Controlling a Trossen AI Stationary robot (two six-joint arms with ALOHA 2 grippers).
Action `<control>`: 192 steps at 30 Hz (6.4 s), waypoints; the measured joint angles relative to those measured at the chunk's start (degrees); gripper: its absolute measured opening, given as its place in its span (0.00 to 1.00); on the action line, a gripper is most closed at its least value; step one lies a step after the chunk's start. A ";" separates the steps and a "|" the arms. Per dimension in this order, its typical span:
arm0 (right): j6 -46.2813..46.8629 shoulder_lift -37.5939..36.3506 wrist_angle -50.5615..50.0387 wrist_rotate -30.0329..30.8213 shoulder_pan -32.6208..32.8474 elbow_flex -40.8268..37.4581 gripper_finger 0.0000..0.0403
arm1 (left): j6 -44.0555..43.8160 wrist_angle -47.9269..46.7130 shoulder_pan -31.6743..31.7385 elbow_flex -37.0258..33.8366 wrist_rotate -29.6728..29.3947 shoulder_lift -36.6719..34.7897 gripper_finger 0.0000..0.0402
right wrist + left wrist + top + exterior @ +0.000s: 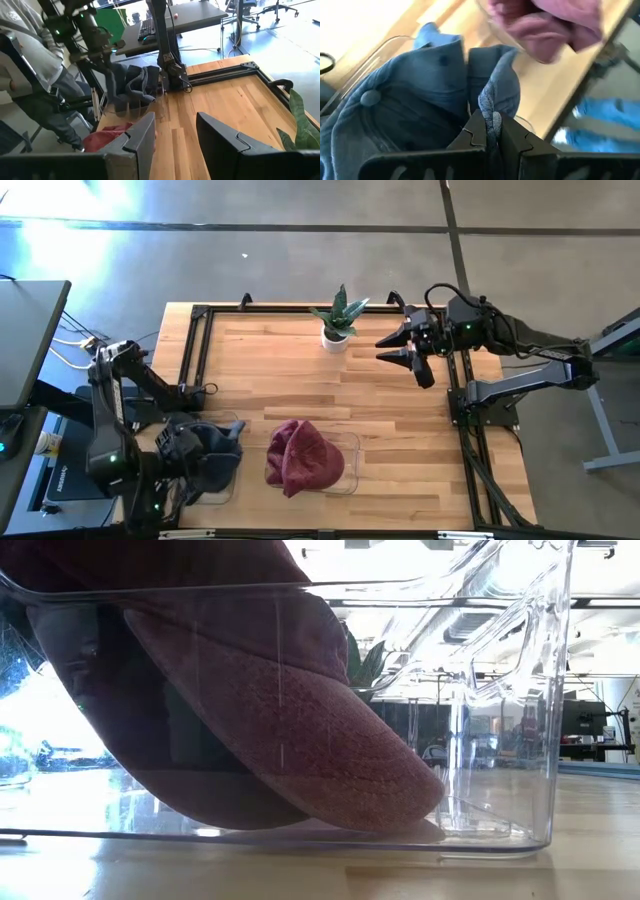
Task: Pick & Place hat
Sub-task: Put the blue cap into the left transparent bin, then adjust the left transparent bin on the table, then return to Home Position
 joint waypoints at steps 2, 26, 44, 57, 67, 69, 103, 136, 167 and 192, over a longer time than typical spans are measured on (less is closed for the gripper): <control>0.14 0.00 -0.02 0.01 0.01 0.00 0.35 | -4.95 -0.03 -1.31 -2.95 -2.74 0.00 0.01; 2.84 0.00 -0.88 3.45 0.02 0.00 0.35 | -10.31 0.04 1.34 -24.18 -0.67 -11.11 0.07; 1.91 0.00 -3.13 0.45 0.02 0.00 0.35 | -10.35 -0.07 6.81 -23.46 0.59 -25.27 0.39; -2.01 0.00 -3.13 0.34 0.02 0.00 0.35 | -2.86 17.65 6.86 -24.30 4.05 -16.36 0.14; -3.31 0.00 -3.13 0.68 0.02 0.00 0.35 | -4.07 3.36 6.81 -26.84 28.42 -12.33 0.01; -2.97 0.00 -3.13 0.38 0.02 0.00 0.35 | -4.78 1.13 6.81 -25.78 26.85 -12.55 0.01; -2.64 0.00 -3.62 -1.57 0.02 0.00 0.35 | -15.69 17.80 13.51 -35.58 5.11 -10.47 0.01; -6.09 0.00 -5.20 -3.65 0.02 0.00 0.35 | -9.51 43.09 21.13 -20.38 11.88 12.49 0.01; -8.08 0.00 -7.34 -2.36 -0.01 0.00 0.35 | -14.38 30.53 9.79 -13.50 26.59 -0.66 0.01; 1.60 -10.83 -13.66 -7.40 -2.56 -0.68 0.34 | 78.25 48.53 66.19 -6.76 11.77 -13.24 0.00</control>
